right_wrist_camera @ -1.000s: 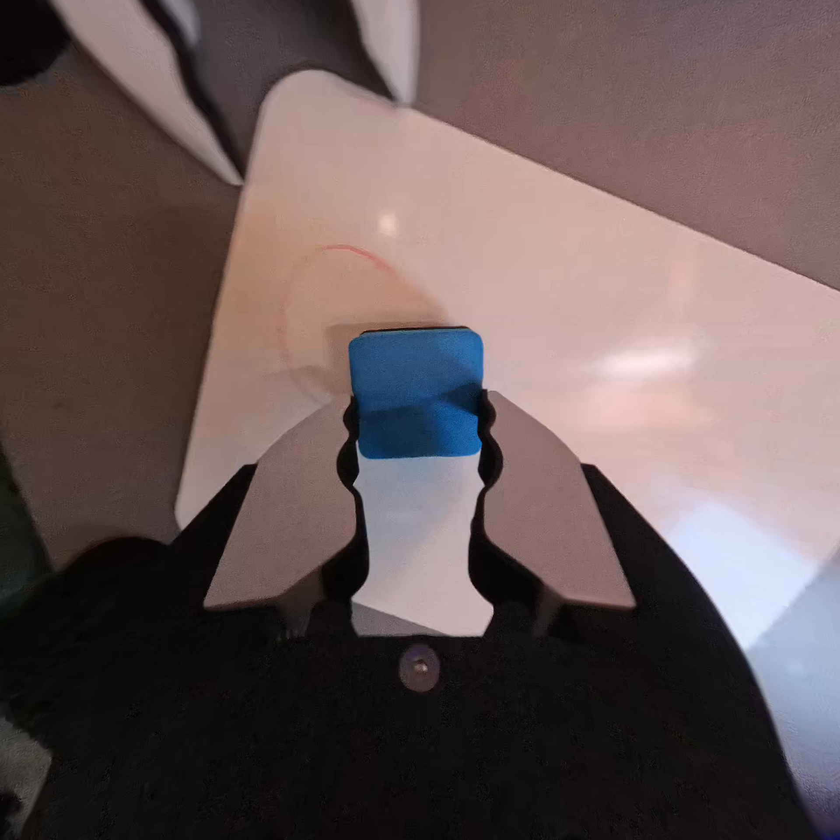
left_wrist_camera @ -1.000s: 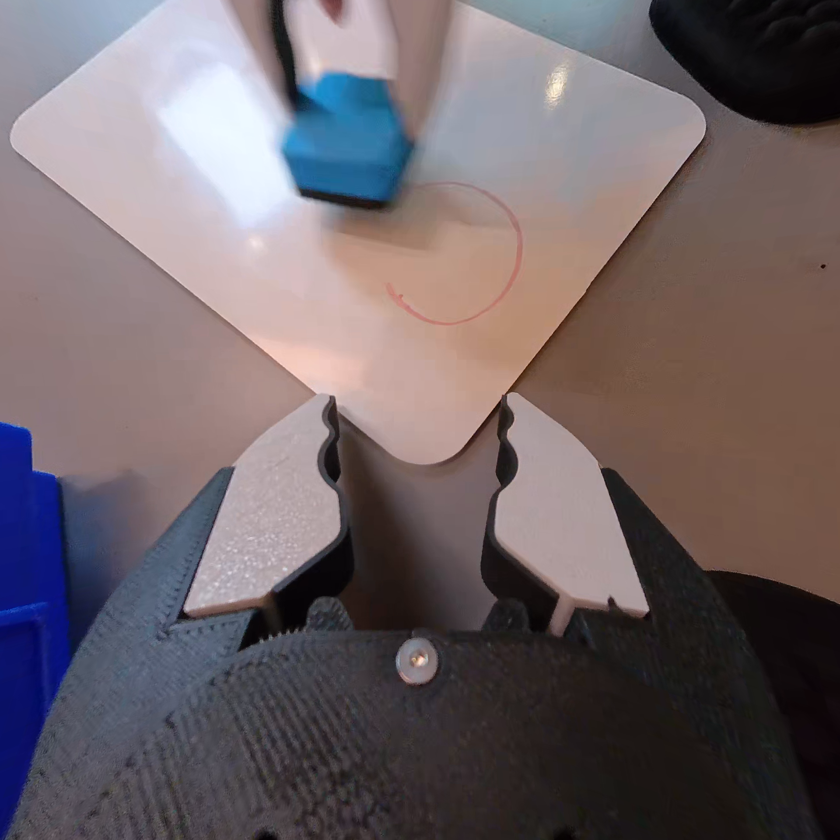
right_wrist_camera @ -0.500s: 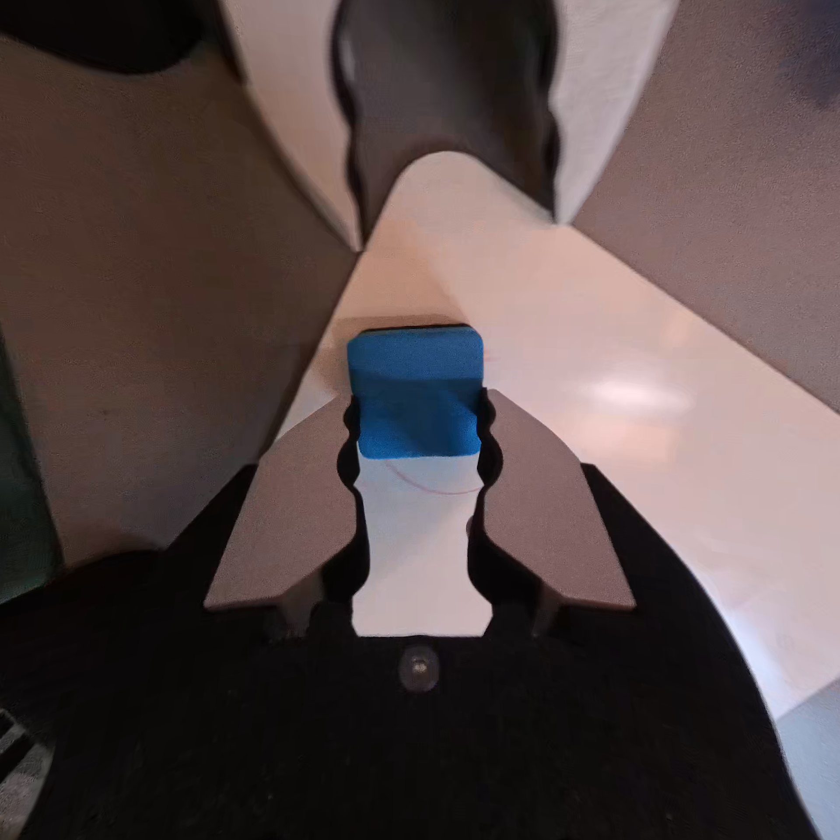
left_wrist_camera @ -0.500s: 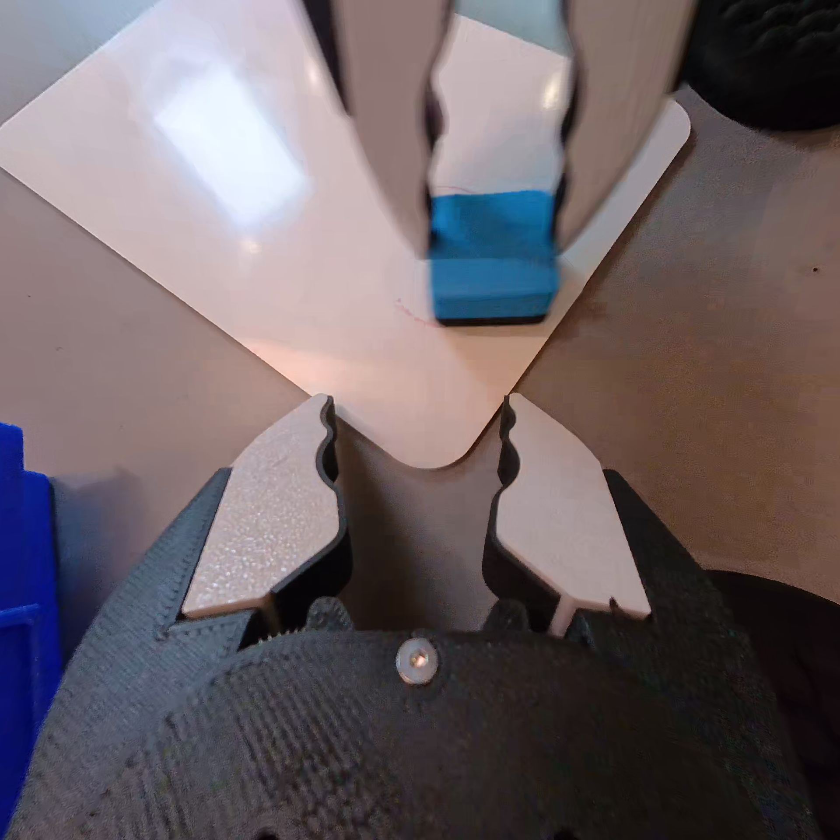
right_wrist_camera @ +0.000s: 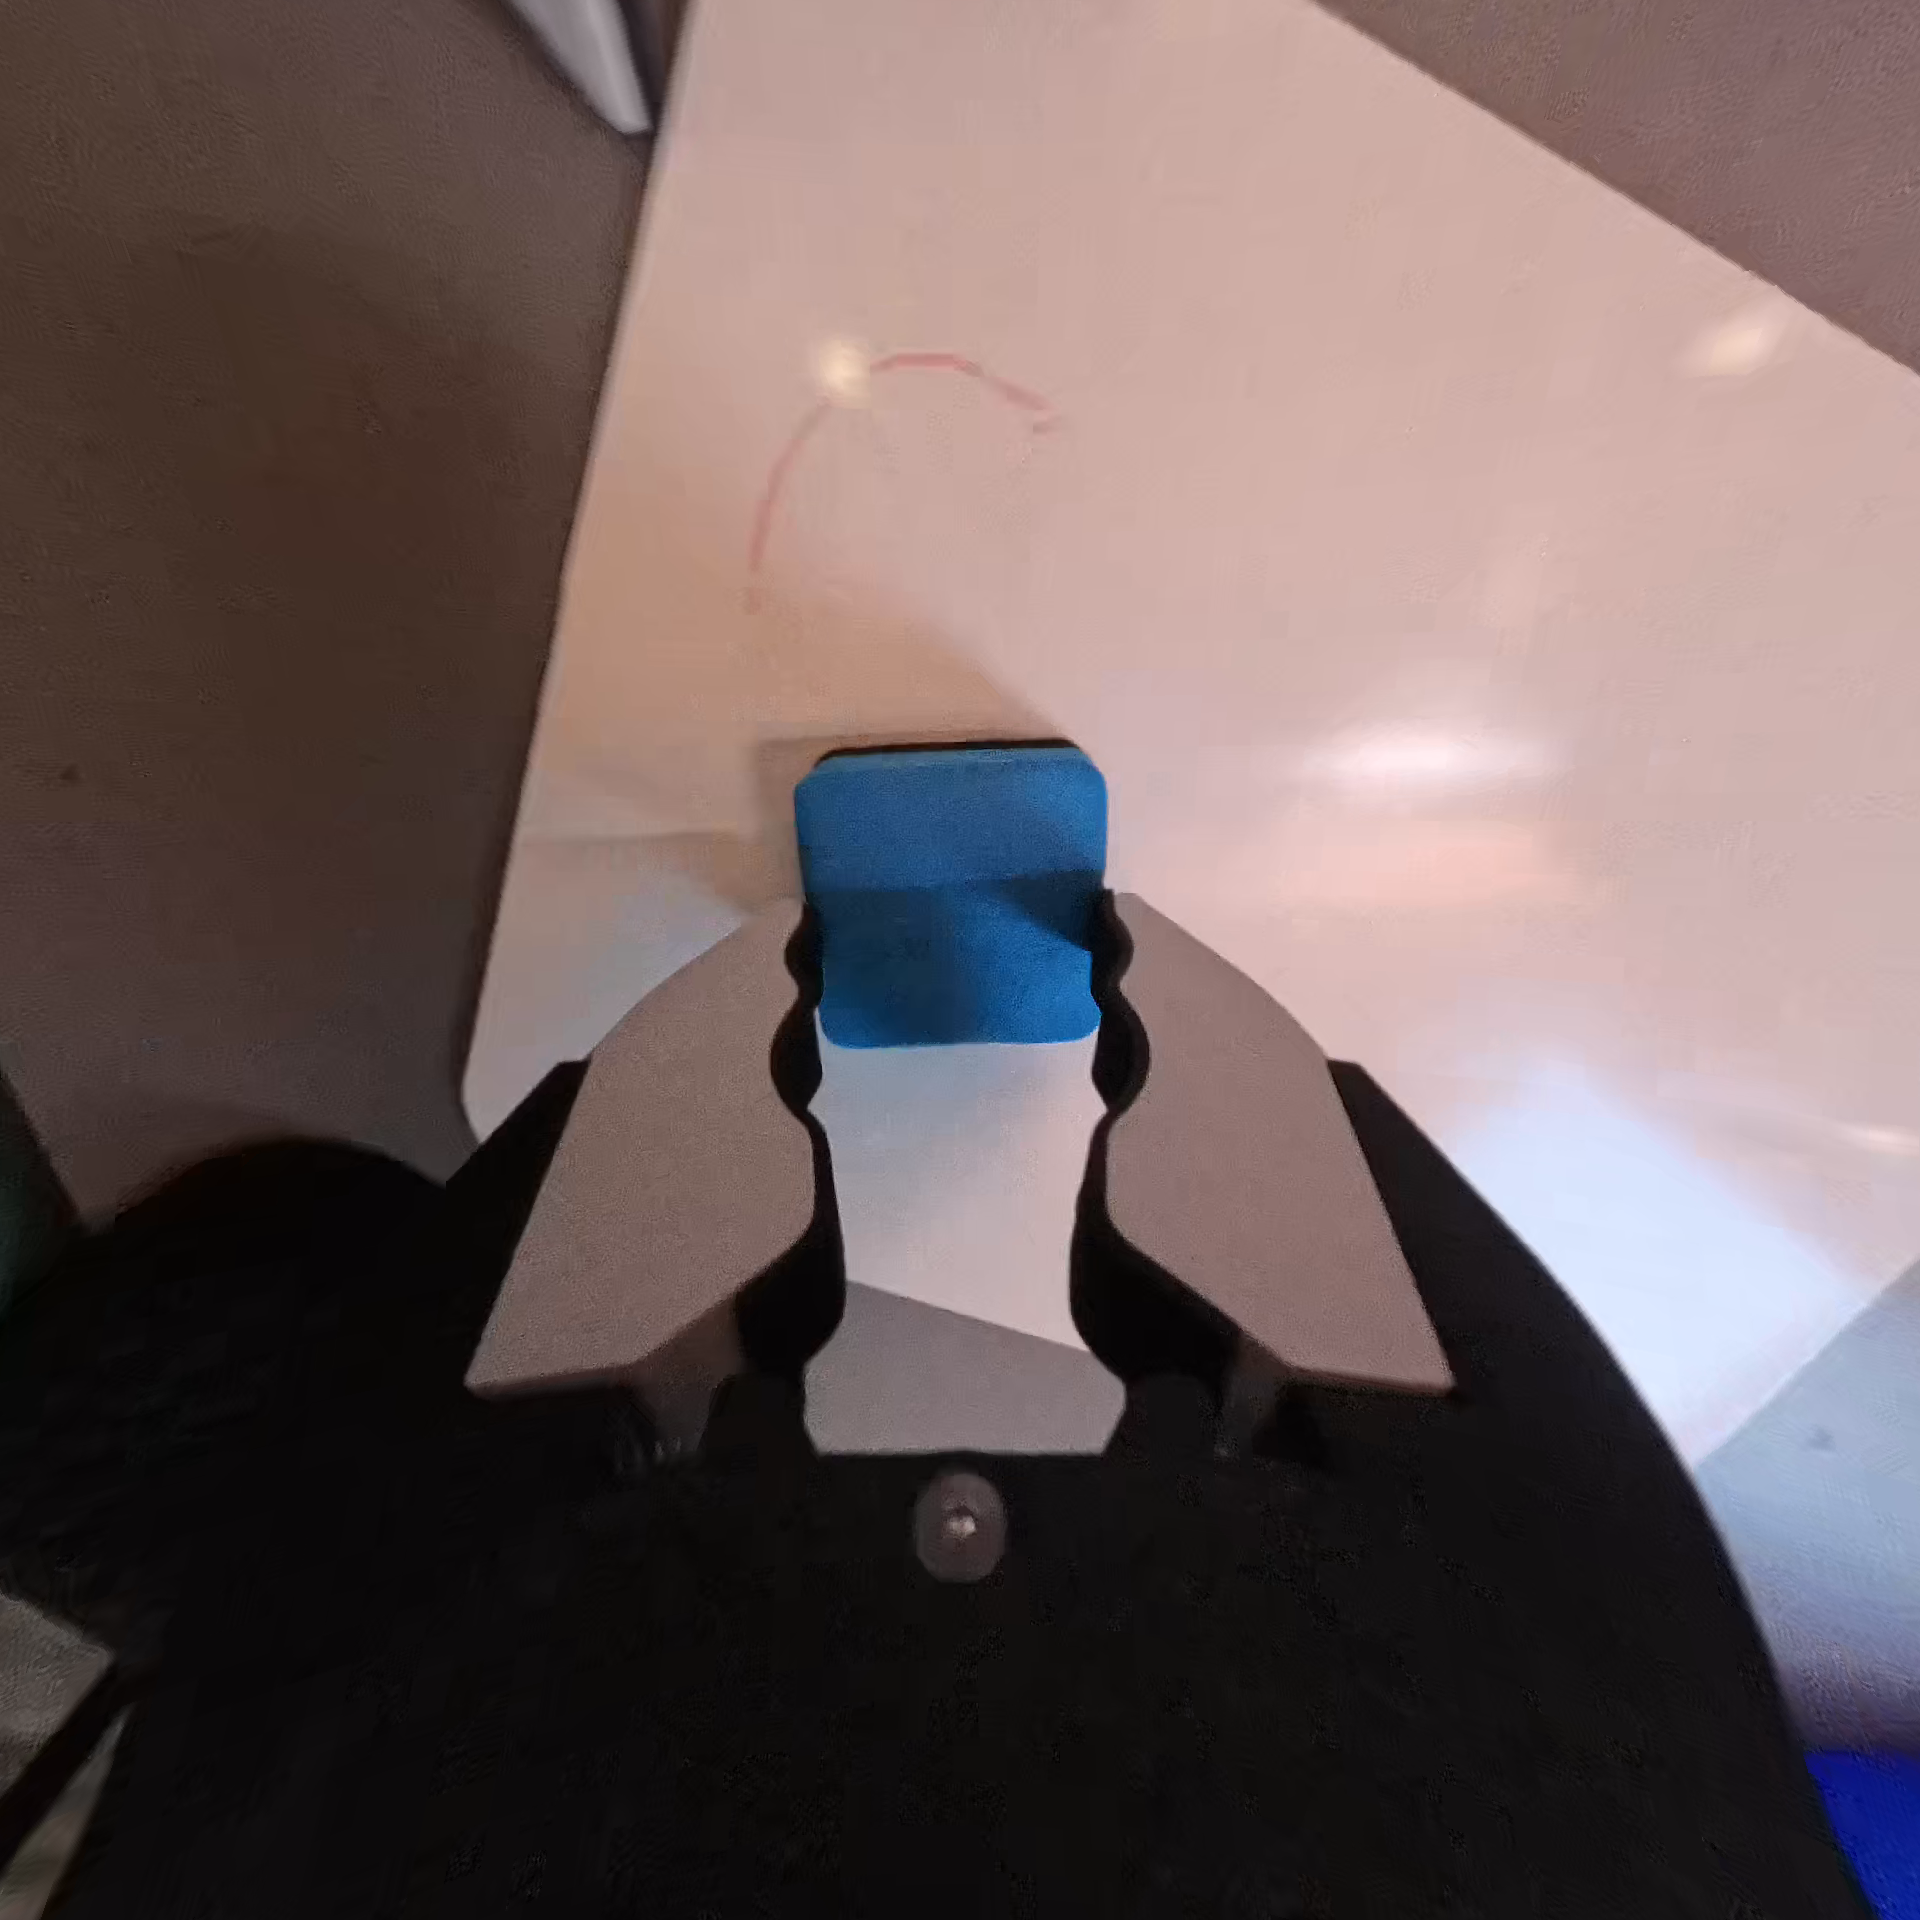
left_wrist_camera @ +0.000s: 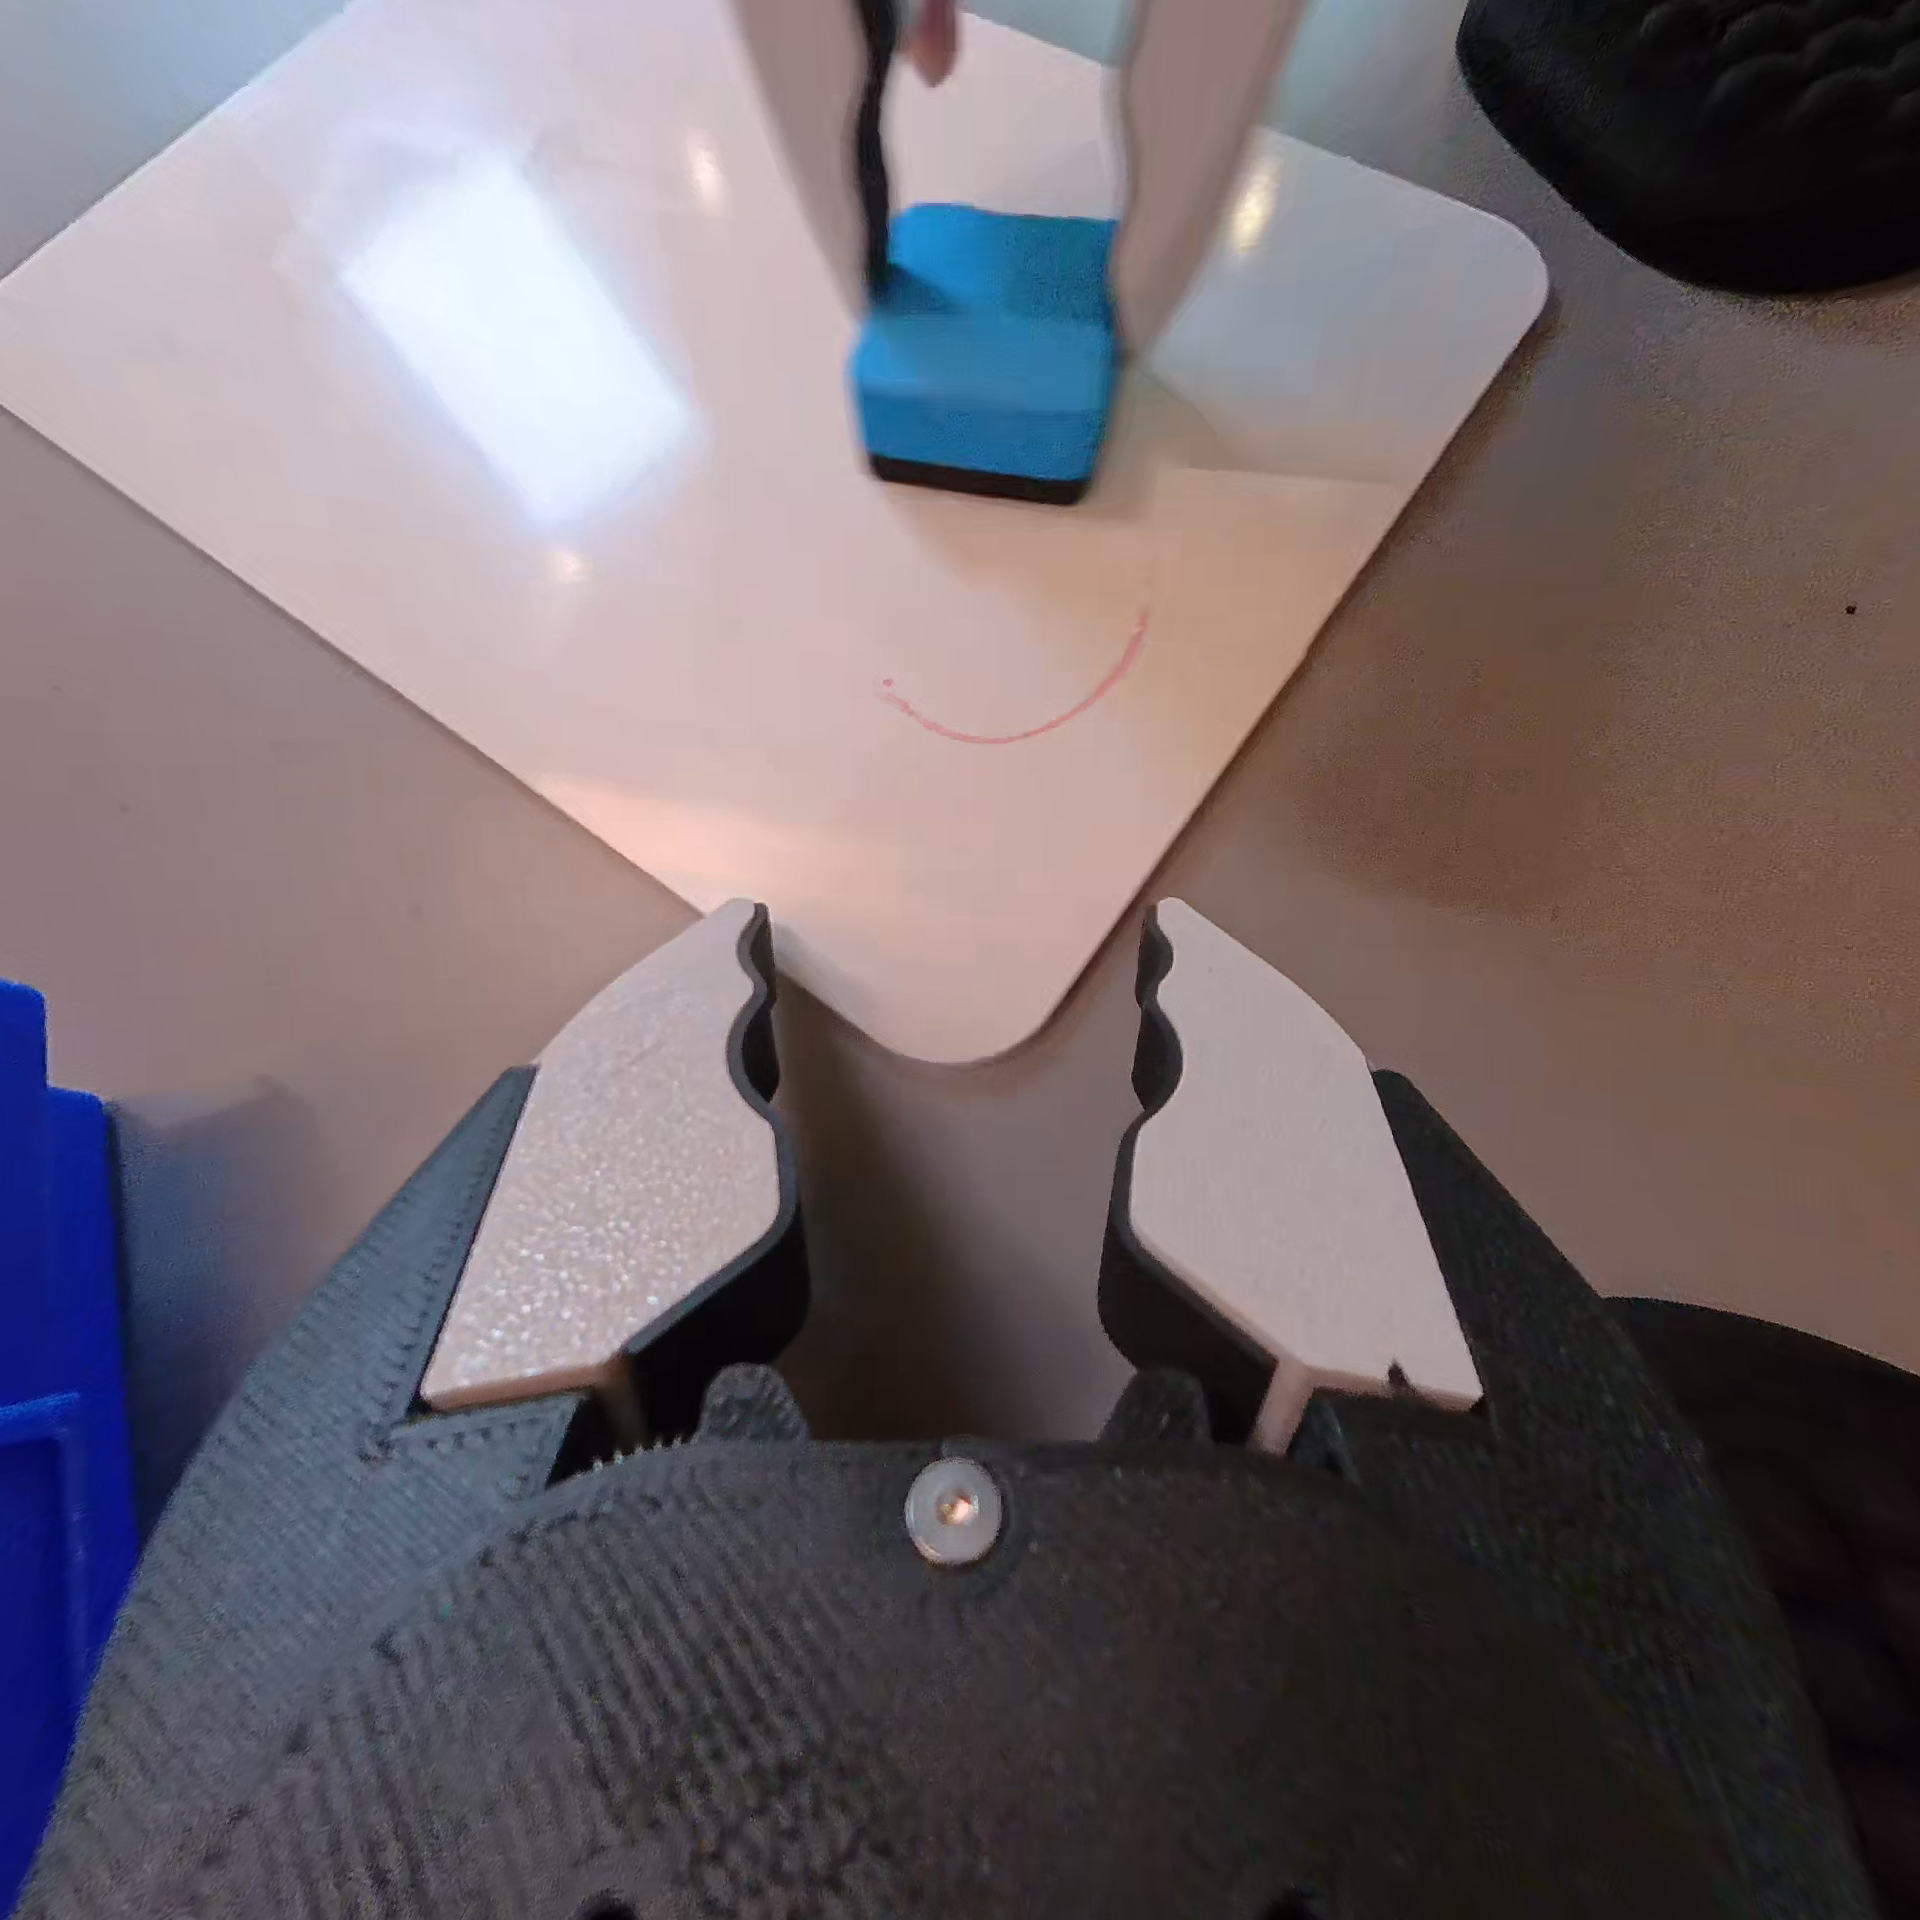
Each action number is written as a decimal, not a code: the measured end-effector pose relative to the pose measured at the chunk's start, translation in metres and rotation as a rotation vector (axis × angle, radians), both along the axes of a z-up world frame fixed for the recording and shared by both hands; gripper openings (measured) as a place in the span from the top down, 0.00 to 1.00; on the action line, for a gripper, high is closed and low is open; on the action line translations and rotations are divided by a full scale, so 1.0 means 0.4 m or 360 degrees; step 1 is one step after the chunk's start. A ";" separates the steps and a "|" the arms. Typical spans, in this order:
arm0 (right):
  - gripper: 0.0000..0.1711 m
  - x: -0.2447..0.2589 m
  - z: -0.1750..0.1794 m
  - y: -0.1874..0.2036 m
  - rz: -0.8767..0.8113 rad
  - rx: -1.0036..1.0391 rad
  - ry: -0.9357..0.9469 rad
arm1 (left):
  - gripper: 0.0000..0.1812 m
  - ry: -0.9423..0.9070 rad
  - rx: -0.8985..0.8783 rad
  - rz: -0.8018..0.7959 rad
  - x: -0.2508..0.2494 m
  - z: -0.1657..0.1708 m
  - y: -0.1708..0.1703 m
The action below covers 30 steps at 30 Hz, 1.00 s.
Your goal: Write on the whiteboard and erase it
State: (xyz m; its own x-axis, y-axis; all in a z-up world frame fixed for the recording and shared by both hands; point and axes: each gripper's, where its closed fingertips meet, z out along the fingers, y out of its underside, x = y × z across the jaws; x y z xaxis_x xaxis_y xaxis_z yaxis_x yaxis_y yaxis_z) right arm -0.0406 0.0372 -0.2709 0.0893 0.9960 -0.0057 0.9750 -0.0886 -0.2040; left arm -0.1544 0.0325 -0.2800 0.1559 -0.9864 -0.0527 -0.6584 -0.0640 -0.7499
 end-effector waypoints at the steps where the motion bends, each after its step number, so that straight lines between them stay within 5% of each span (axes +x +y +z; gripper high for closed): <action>1: 0.70 -0.007 0.000 0.031 -0.0089 -0.0020 0.0050 | 0.63 -0.0001 -0.0002 0.0000 0.000 0.000 0.000; 7: 0.70 -0.106 0.000 -0.136 0.0376 -0.0059 0.0003 | 0.60 -0.0002 -0.0024 -0.0034 0.000 -0.002 -0.007; 13: 0.70 -0.136 0.000 0.053 0.0091 -0.0013 0.0003 | 0.61 -0.0002 -0.0014 -0.0035 0.000 -0.001 -0.009; 16: 0.70 -0.224 -0.002 -0.003 0.0300 0.0009 0.0058 | 0.61 -0.0020 0.0008 -0.0040 0.001 0.003 -0.009; 19: 0.70 -0.186 0.000 -0.082 0.0468 -0.0070 -0.0046 | 0.59 0.0005 0.0018 -0.0009 -0.012 0.001 -0.004; 22: 0.70 -0.136 0.002 -0.052 0.0416 -0.0114 -0.0170 | 0.58 0.0052 0.0027 0.0005 -0.034 0.002 0.003; 26: 0.70 -0.210 0.001 0.052 0.0169 -0.0096 0.0044 | 0.54 0.0142 -0.0121 0.0063 -0.075 -0.009 0.007; 30: 0.70 -0.218 0.001 -0.058 0.0348 -0.0148 0.0093 | 0.51 0.0158 -0.0126 0.0070 -0.079 -0.010 0.004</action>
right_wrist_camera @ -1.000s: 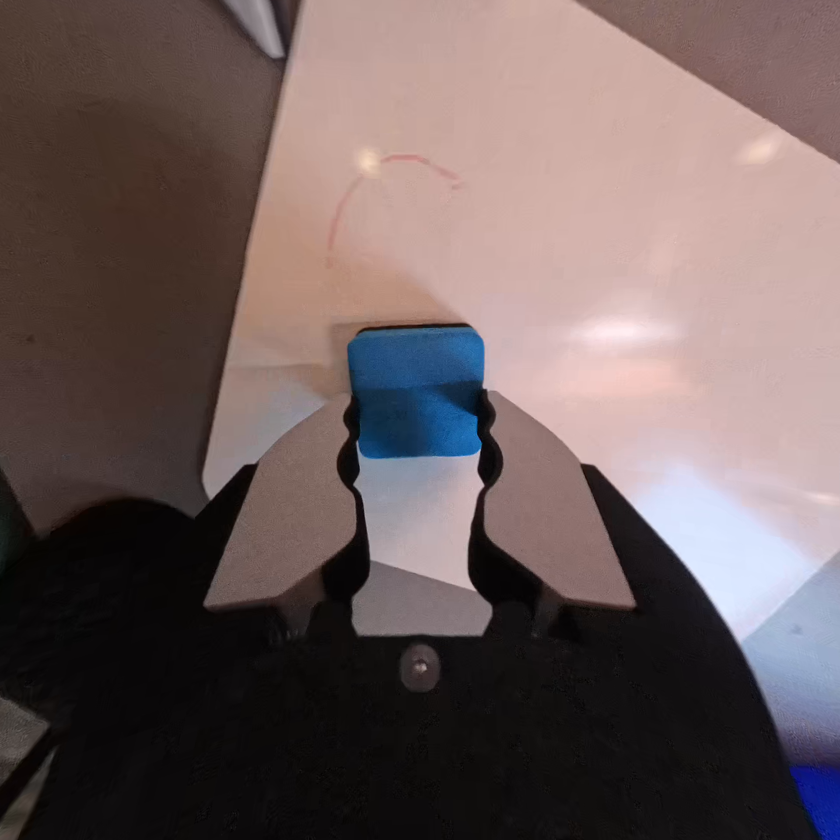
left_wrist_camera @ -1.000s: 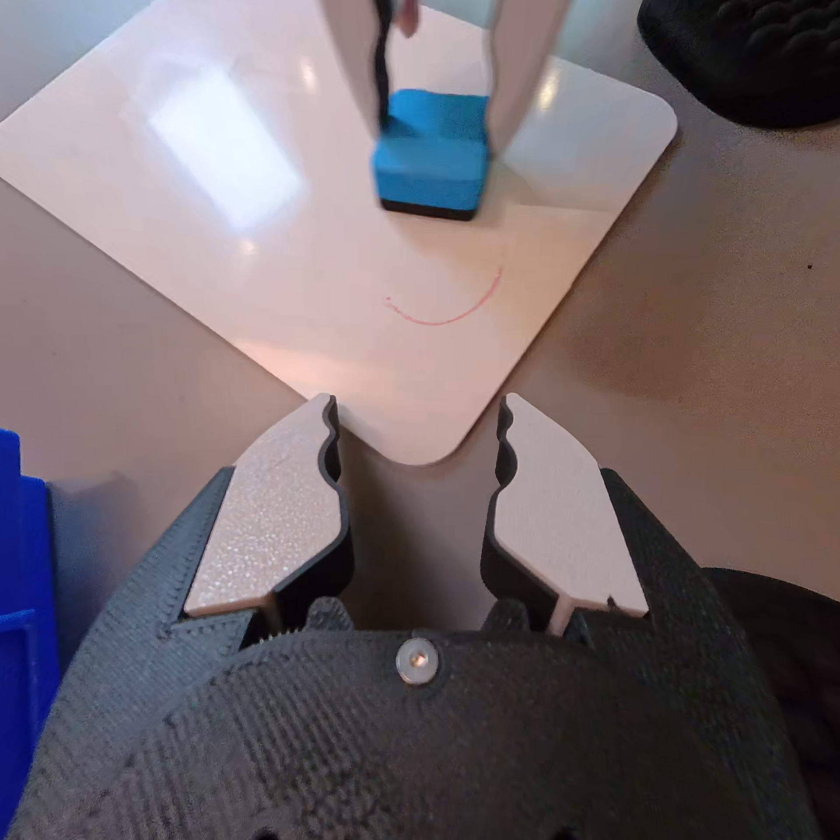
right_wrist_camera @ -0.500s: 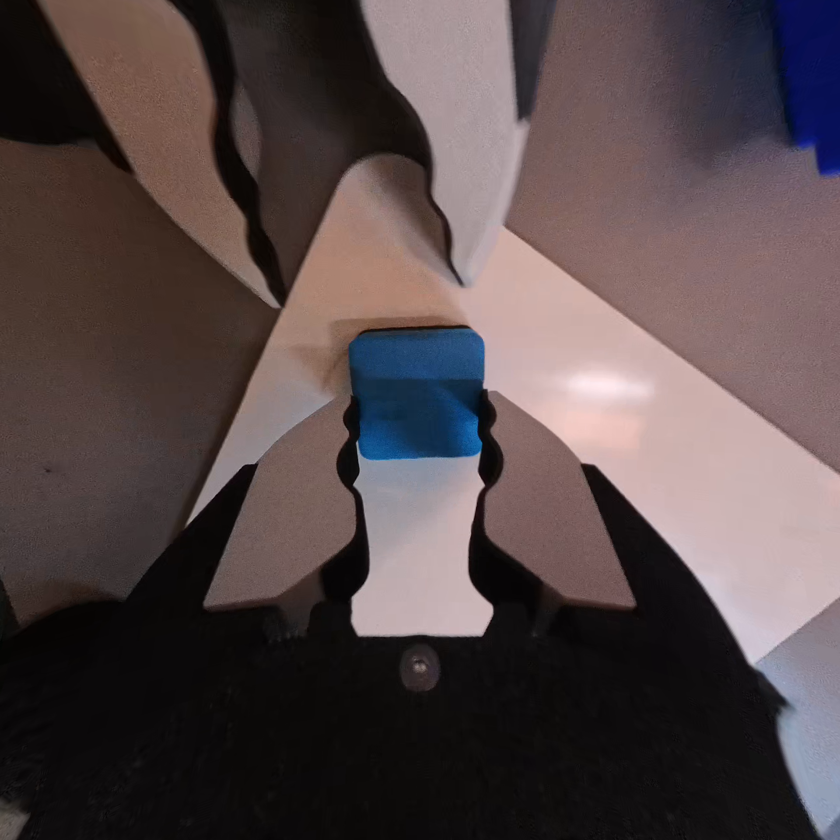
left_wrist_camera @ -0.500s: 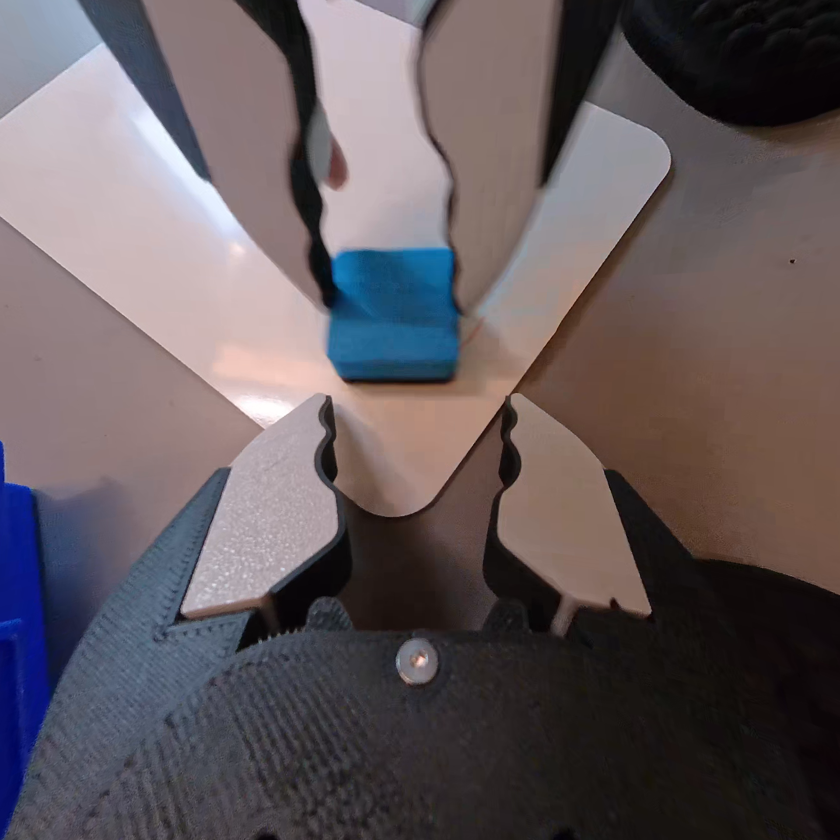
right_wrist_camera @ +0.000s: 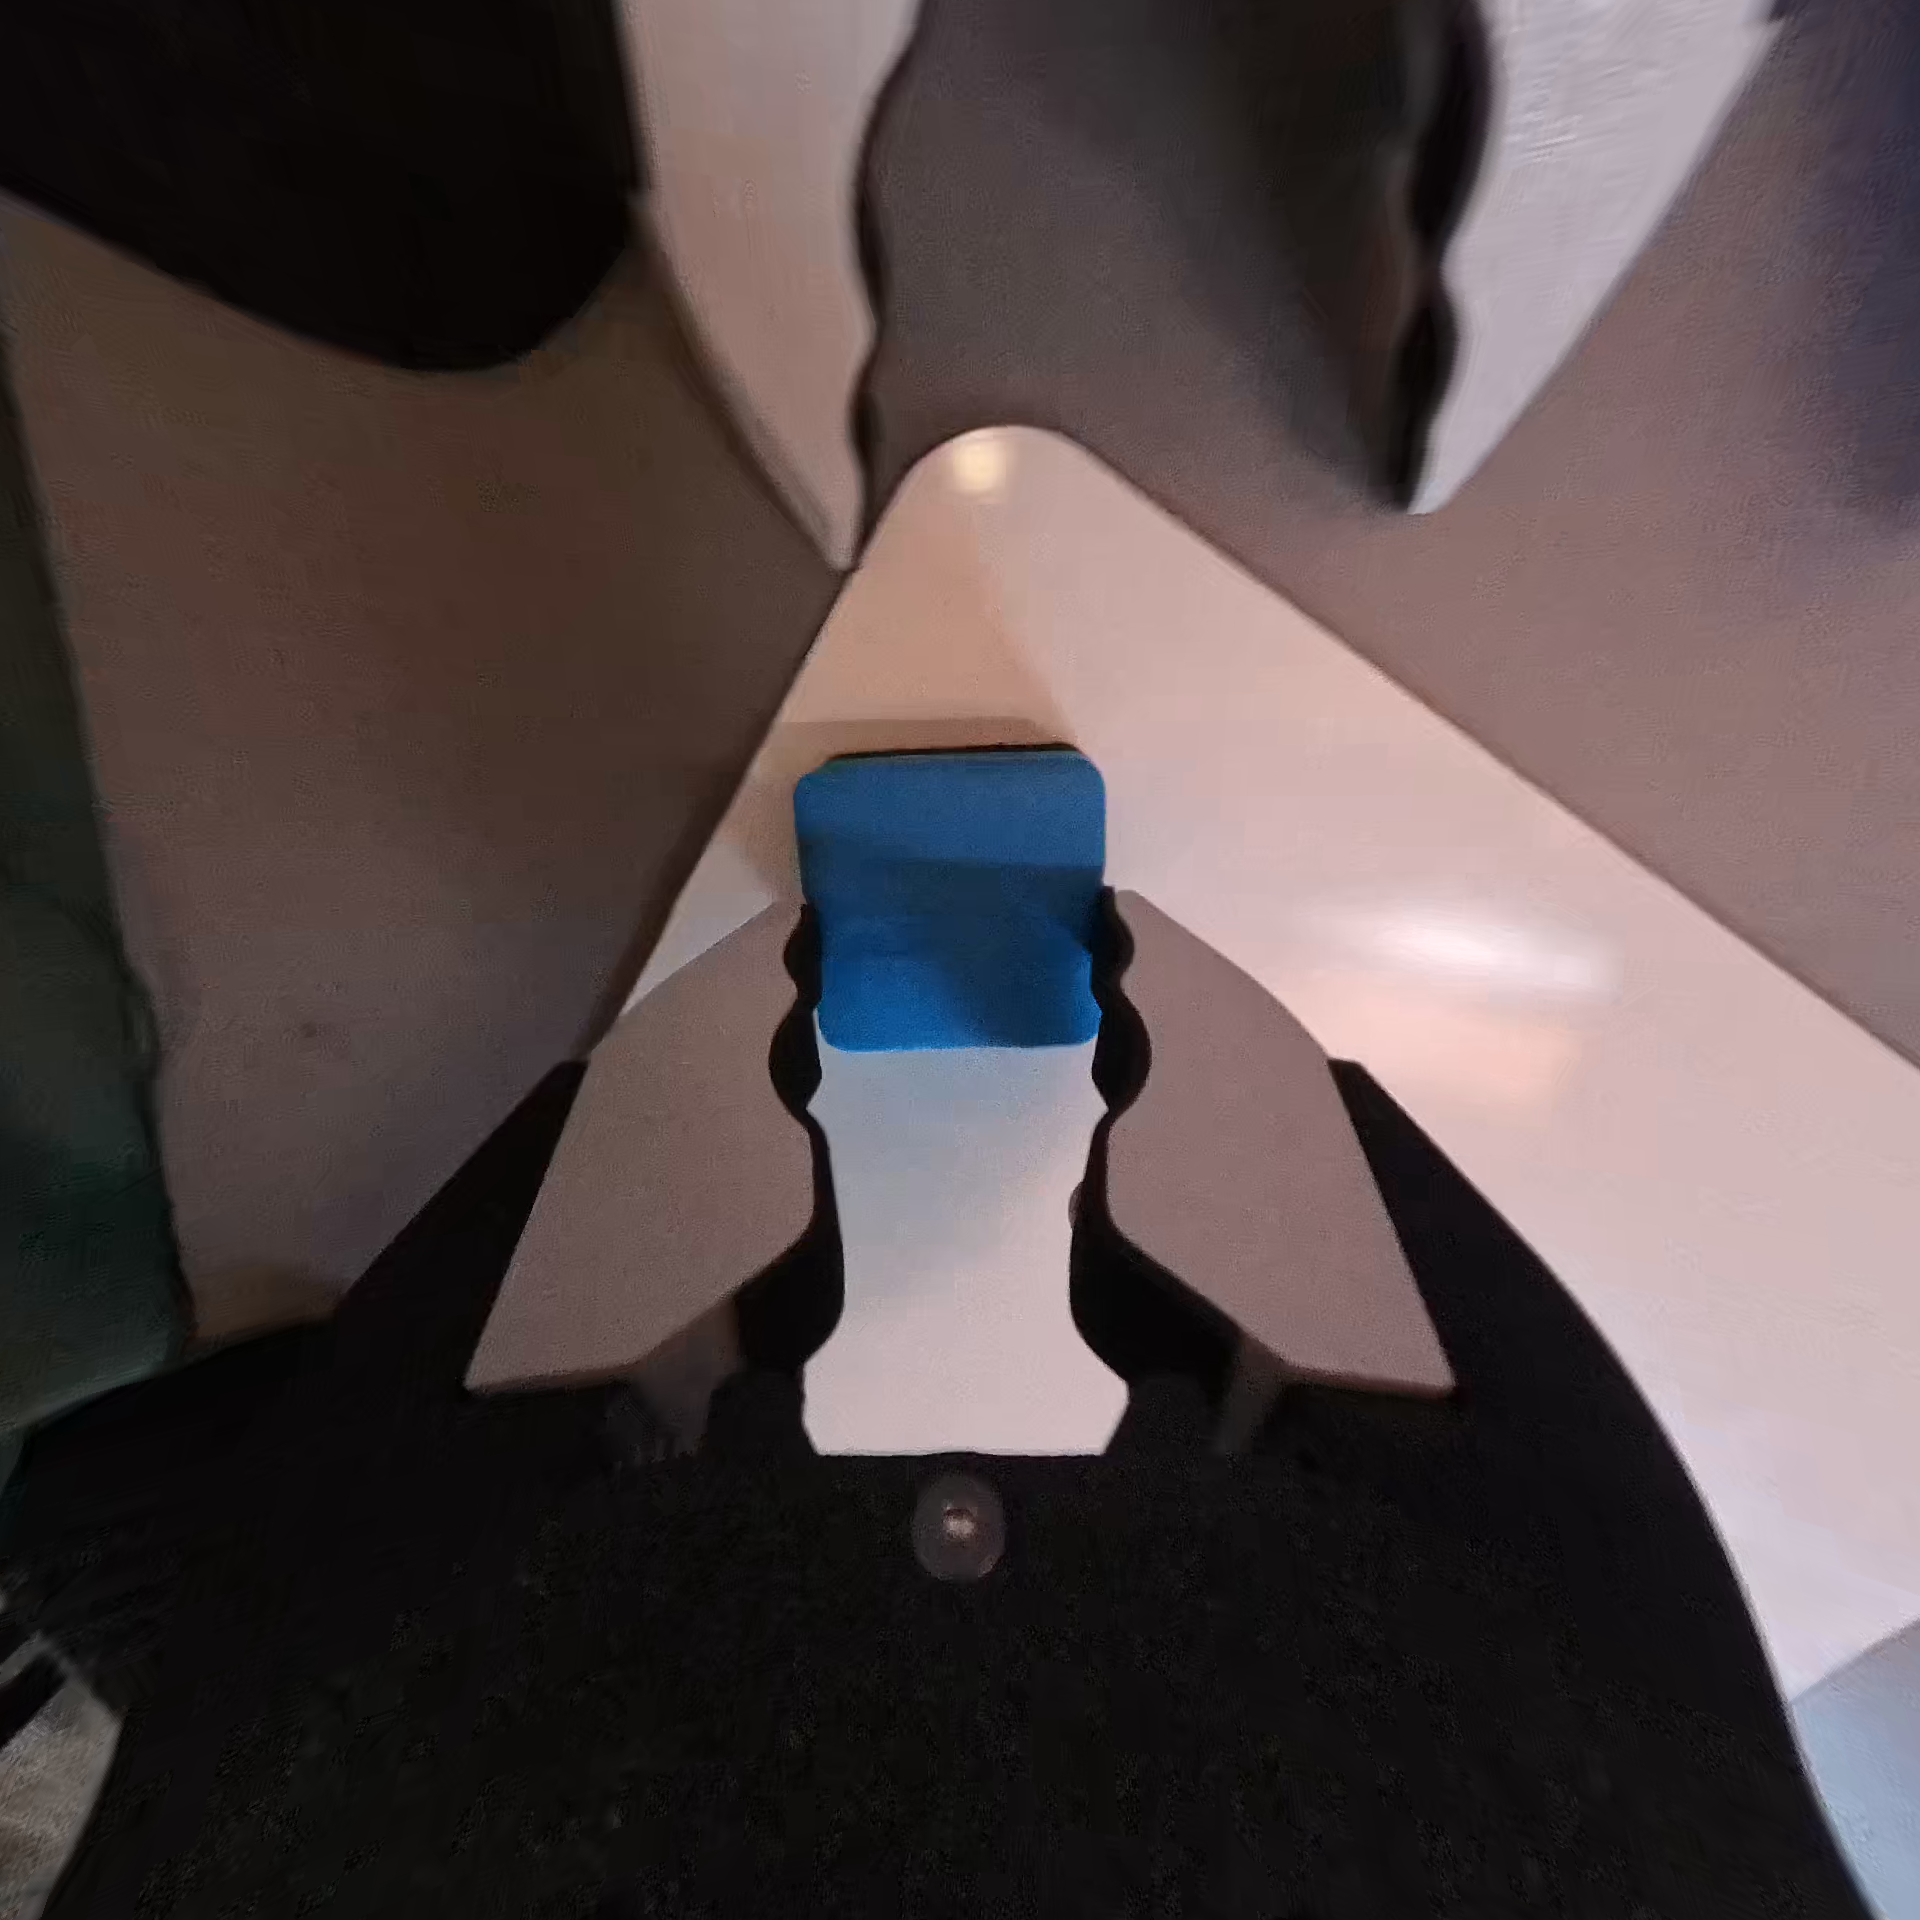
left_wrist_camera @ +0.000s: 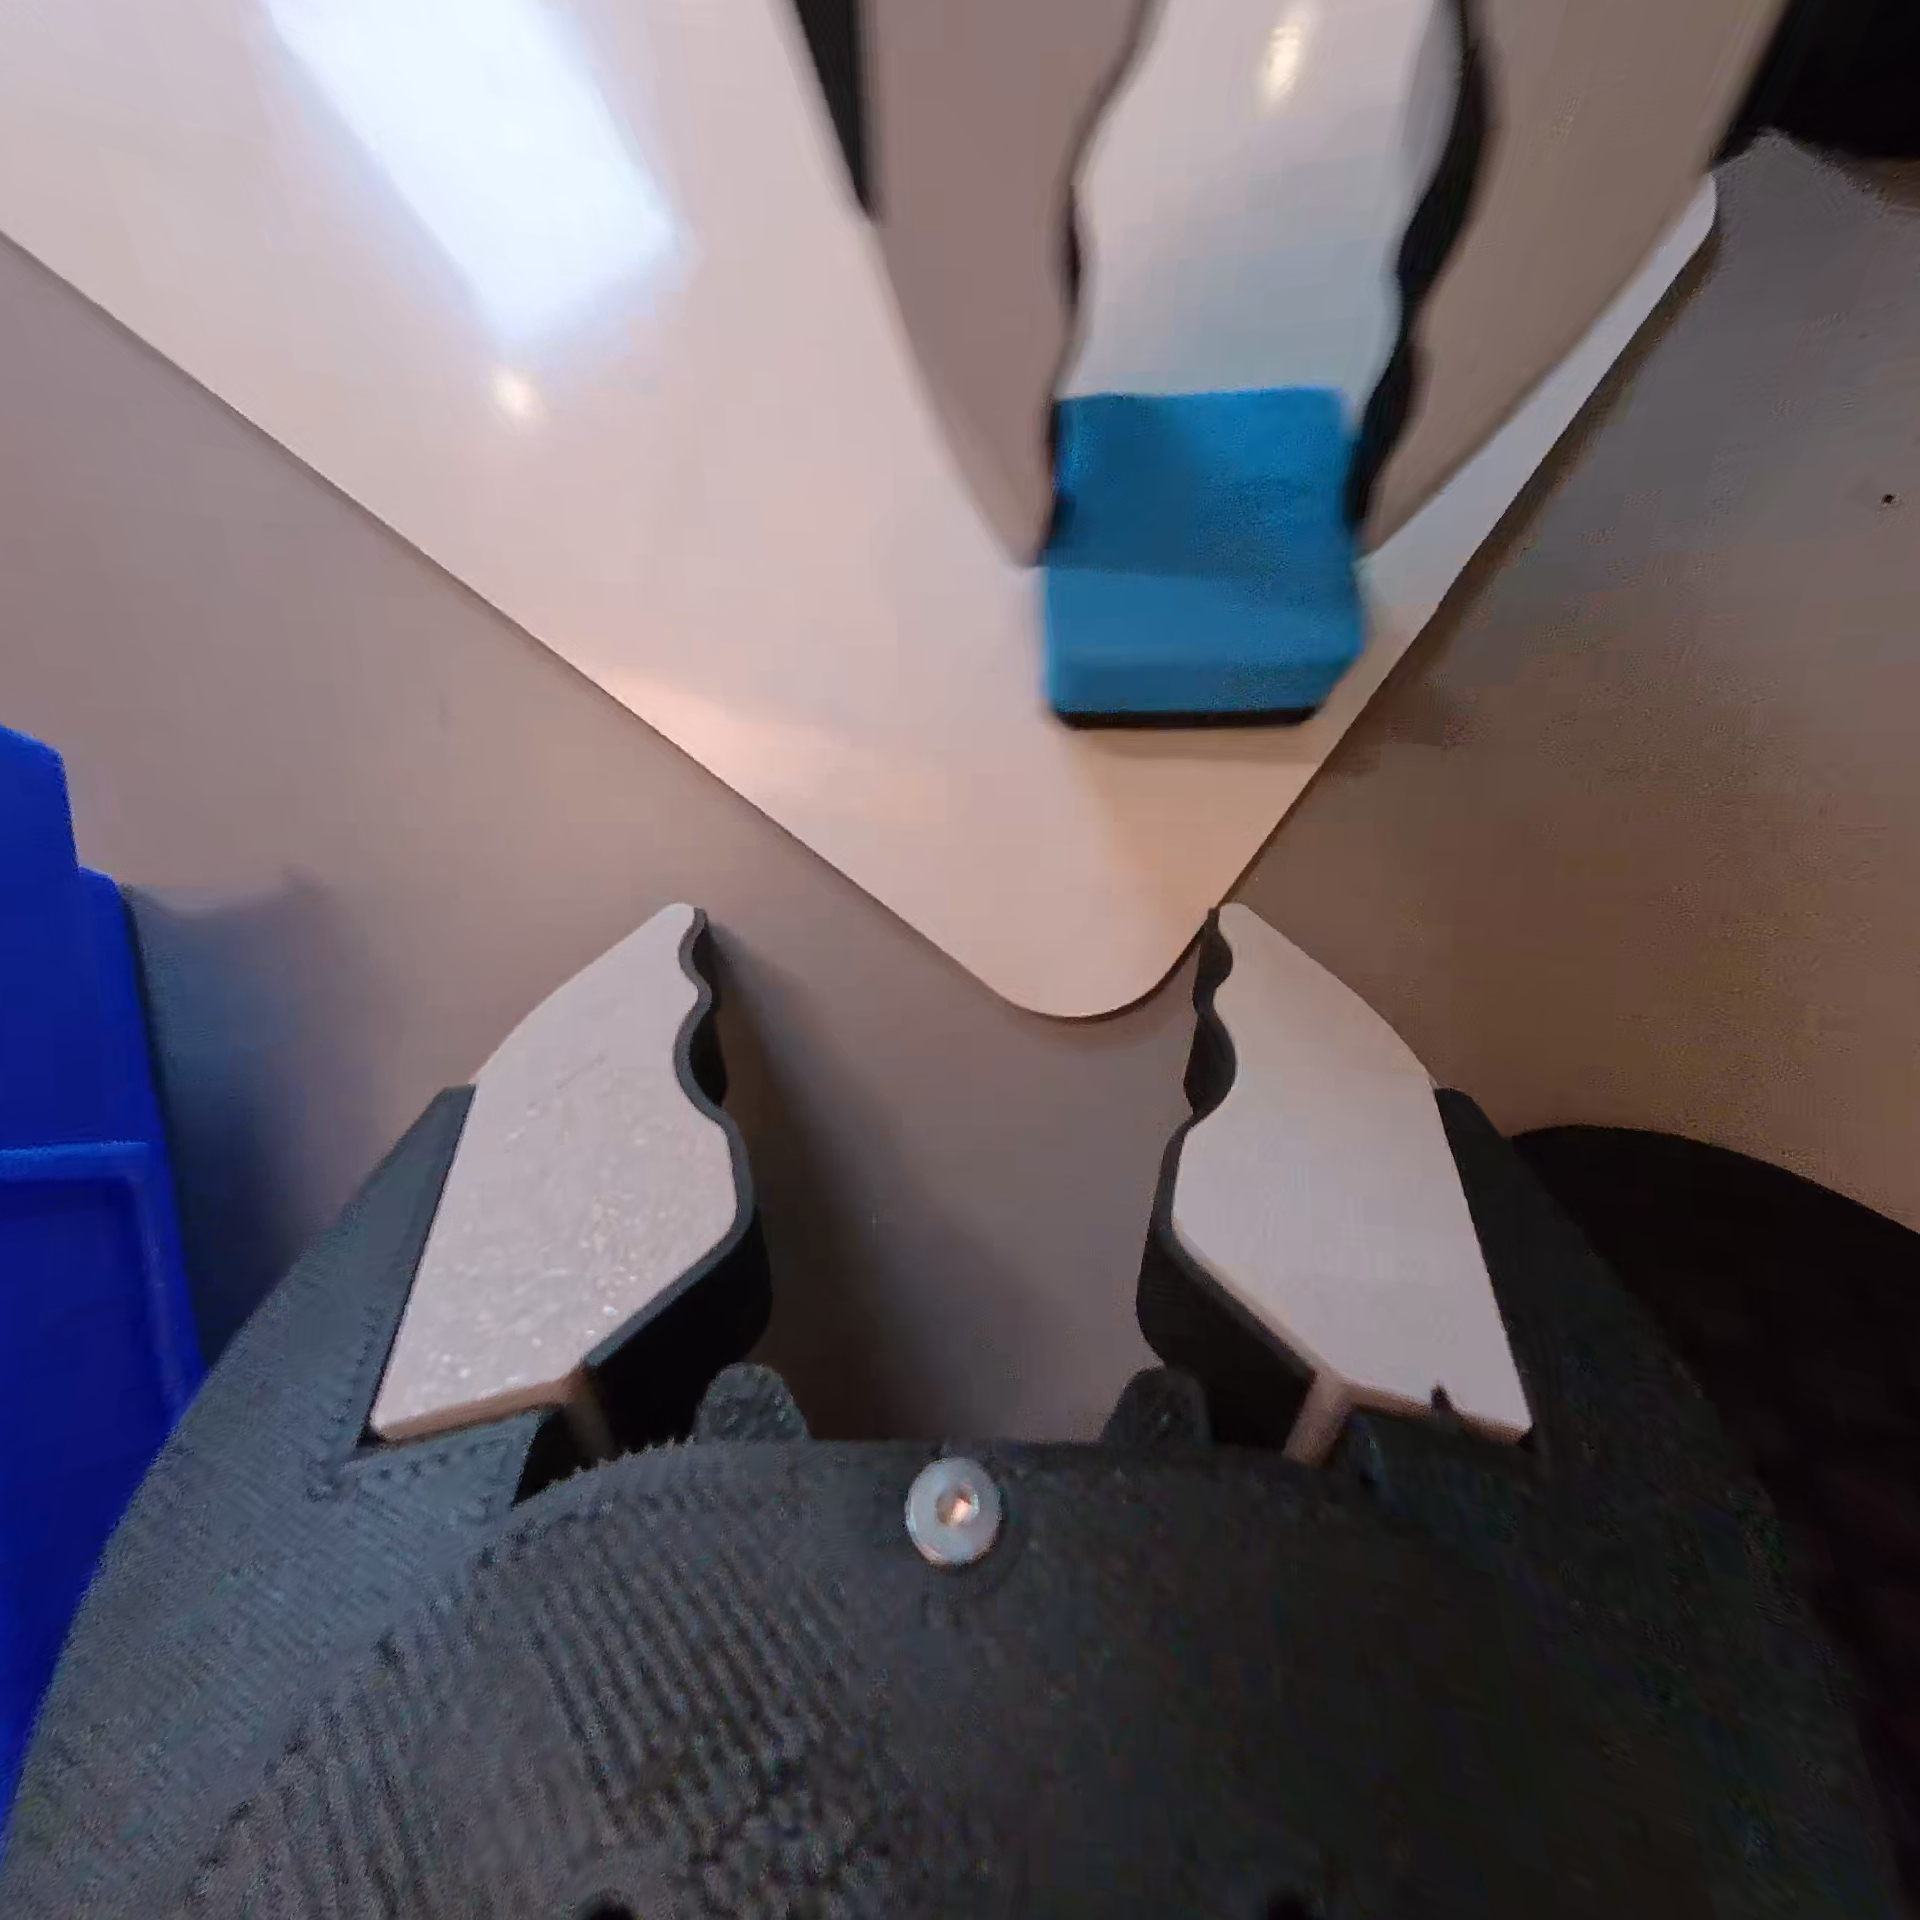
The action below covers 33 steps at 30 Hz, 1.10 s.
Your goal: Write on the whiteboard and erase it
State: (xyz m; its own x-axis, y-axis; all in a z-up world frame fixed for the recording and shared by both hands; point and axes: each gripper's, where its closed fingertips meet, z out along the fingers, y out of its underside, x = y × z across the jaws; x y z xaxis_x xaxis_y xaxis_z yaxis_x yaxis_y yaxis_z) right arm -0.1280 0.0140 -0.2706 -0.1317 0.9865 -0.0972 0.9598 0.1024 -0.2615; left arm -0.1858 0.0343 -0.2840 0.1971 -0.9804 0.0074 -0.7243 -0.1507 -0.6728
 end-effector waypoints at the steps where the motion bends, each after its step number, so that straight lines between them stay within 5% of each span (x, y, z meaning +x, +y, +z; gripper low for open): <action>1: 0.70 0.019 0.001 -0.022 0.0035 -0.0025 -0.0014 | 0.51 -0.0003 0.0003 0.0004 0.001 0.000 0.001; 5: 0.70 0.043 -0.001 0.084 -0.0187 0.0077 -0.0016 | 0.53 -0.0022 0.0008 -0.0003 0.010 0.001 0.000; 10: 0.70 0.026 0.000 -0.043 -0.0011 0.0043 0.0073 | 0.54 -0.0031 0.0011 -0.0009 0.010 0.002 -0.002; 15: 0.70 0.061 -0.001 0.069 -0.0314 0.0106 0.0034 | 0.56 -0.0050 0.0024 -0.0024 0.019 0.003 -0.001; 20: 0.70 0.069 0.000 -0.086 -0.0023 0.0065 0.0023 | 0.56 -0.0056 0.0029 -0.0023 0.018 0.004 -0.001; 25: 0.70 0.060 0.000 0.059 -0.0388 0.0086 0.0141 | 0.56 -0.0060 0.0026 -0.0045 0.020 0.004 -0.001; 30: 0.70 0.061 0.001 -0.083 -0.0073 0.0032 0.0127 | 0.56 -0.0074 0.0037 -0.0043 0.020 0.004 -0.001; 33: 0.70 0.113 0.000 0.029 -0.0277 0.0097 0.0053 | 0.58 -0.0075 0.0038 -0.0056 0.023 0.005 -0.003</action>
